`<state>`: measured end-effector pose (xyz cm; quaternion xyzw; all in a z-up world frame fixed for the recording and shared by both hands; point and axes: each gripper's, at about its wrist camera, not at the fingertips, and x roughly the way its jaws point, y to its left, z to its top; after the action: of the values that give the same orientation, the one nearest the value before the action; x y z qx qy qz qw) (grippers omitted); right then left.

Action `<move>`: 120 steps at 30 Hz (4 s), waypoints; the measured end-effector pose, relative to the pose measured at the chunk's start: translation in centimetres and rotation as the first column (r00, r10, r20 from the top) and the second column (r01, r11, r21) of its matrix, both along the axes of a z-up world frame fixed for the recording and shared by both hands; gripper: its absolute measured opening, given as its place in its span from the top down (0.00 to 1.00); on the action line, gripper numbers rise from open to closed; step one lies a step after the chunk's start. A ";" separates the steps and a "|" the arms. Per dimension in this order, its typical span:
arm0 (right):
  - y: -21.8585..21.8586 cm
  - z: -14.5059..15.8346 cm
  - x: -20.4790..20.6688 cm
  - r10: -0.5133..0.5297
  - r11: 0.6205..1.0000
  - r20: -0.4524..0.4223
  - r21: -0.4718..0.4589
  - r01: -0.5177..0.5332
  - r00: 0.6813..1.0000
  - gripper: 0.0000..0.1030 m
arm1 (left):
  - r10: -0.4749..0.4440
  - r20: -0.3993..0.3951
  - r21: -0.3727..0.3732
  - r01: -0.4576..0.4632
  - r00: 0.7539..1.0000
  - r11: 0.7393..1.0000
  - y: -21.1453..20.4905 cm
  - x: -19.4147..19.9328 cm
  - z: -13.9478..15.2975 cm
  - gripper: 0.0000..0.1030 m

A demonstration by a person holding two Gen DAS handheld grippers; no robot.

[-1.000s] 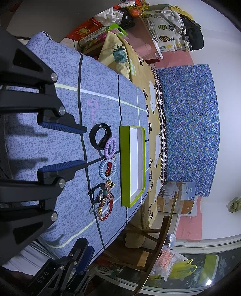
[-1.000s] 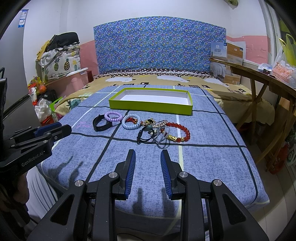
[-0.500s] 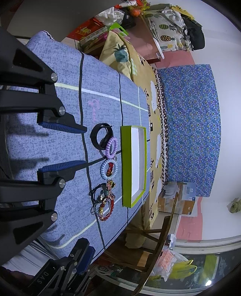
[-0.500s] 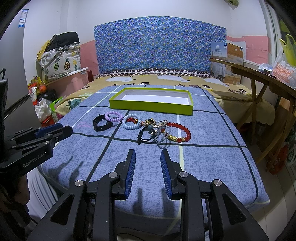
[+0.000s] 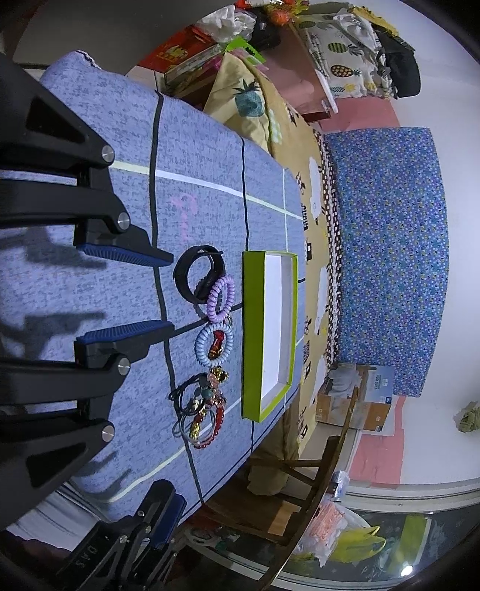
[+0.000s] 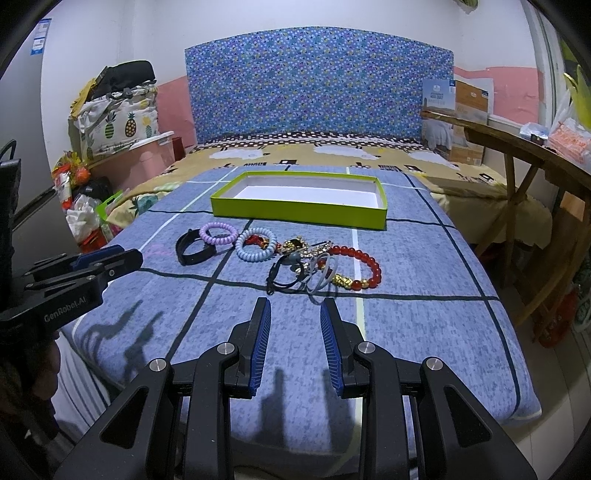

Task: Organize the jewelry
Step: 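Grasp the black watch band with the left gripper while the right grasps the red bead bracelet, then carry the black band with the left gripper while the right carries the red bracelet into the green box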

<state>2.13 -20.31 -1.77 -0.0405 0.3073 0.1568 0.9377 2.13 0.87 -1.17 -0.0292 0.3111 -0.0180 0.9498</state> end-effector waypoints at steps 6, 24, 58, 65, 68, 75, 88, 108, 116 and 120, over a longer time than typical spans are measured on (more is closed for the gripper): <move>-0.7 -0.6 2.6 -0.006 1.000 -0.035 0.012 0.006 0.999 0.72 | 0.009 -0.049 0.012 -0.008 0.999 1.000 1.0 2.5 -1.0 0.69; -3.9 -2.3 11.3 -0.088 0.996 -0.139 -0.040 0.083 0.986 0.72 | 0.056 -0.161 0.024 -0.053 0.985 0.998 3.2 9.6 -3.4 0.69; -4.1 0.7 11.3 -0.085 0.993 -0.083 -0.093 0.077 0.993 0.91 | 0.050 -0.111 0.056 -0.044 0.993 0.997 4.2 8.2 -1.0 0.91; -3.4 2.8 10.9 -0.064 0.994 -0.031 -0.091 0.061 0.997 0.91 | 0.025 -0.071 0.029 -0.023 0.997 0.999 4.2 7.7 1.0 0.91; -3.2 3.6 10.9 -0.054 0.994 -0.013 -0.093 0.052 0.998 0.91 | 0.014 -0.059 0.022 -0.012 0.998 1.000 4.1 7.8 1.6 0.91; -2.6 5.5 12.1 -0.022 0.997 0.031 -0.076 0.024 0.999 0.91 | -0.024 -0.035 0.014 0.024 0.999 1.000 3.1 9.0 2.7 0.91; -1.3 7.2 19.1 0.021 0.999 0.059 -0.042 -0.018 0.998 0.91 | -0.061 -0.017 0.039 0.062 0.998 0.997 2.3 15.5 3.8 0.91; -2.0 2.3 30.9 -0.006 1.000 -0.050 0.027 0.007 0.999 0.91 | -0.046 -0.100 0.092 0.055 0.994 0.994 2.2 26.8 -0.6 0.90; -3.3 -0.5 32.5 -0.042 0.999 -0.127 0.001 0.042 0.991 0.91 | -0.032 -0.173 0.089 0.048 0.984 0.995 2.3 28.2 -2.9 0.88; -3.6 -1.1 32.8 -0.047 0.999 -0.152 -0.003 0.047 0.987 0.90 | -0.033 -0.170 0.083 0.048 0.985 0.995 2.3 28.4 -3.0 0.88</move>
<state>34.94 -23.93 -2.83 -0.0207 0.3789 0.1376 0.9149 30.50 3.20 -4.15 0.0170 0.3911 -0.0211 0.9199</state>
